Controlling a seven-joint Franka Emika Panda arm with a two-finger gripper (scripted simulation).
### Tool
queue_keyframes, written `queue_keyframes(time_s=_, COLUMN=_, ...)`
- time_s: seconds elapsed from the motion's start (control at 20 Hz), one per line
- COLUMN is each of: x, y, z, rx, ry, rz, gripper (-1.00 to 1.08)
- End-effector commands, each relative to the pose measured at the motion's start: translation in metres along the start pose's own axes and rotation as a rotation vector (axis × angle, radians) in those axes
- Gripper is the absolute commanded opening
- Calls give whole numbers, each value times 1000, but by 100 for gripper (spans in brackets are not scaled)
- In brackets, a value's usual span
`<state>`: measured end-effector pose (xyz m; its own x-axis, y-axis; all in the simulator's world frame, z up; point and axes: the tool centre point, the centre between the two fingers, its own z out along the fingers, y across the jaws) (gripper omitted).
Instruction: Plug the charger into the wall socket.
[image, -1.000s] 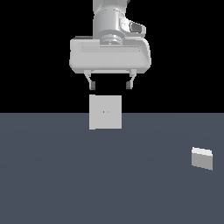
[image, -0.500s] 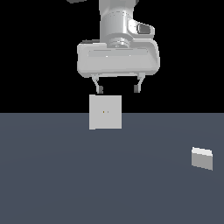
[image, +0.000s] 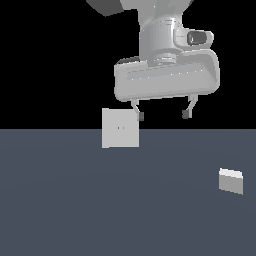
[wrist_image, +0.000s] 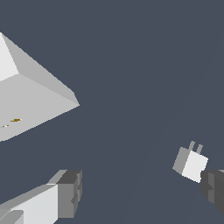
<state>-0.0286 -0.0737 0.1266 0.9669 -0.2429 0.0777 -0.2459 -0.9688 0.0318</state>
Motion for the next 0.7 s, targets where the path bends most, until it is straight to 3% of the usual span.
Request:
queue_keyframes(time_s=0.0, x=-3, y=19, z=11, rx=-6, ry=24, rz=71, gripper=100)
queue_keyframes(time_s=0.35, x=-16, y=67, z=38, rx=-22, ry=85, rz=256, gripper=100)
queue_keyframes(time_s=0.65, x=-26, y=93, z=54, rx=-30, ry=120, rz=361, gripper=100)
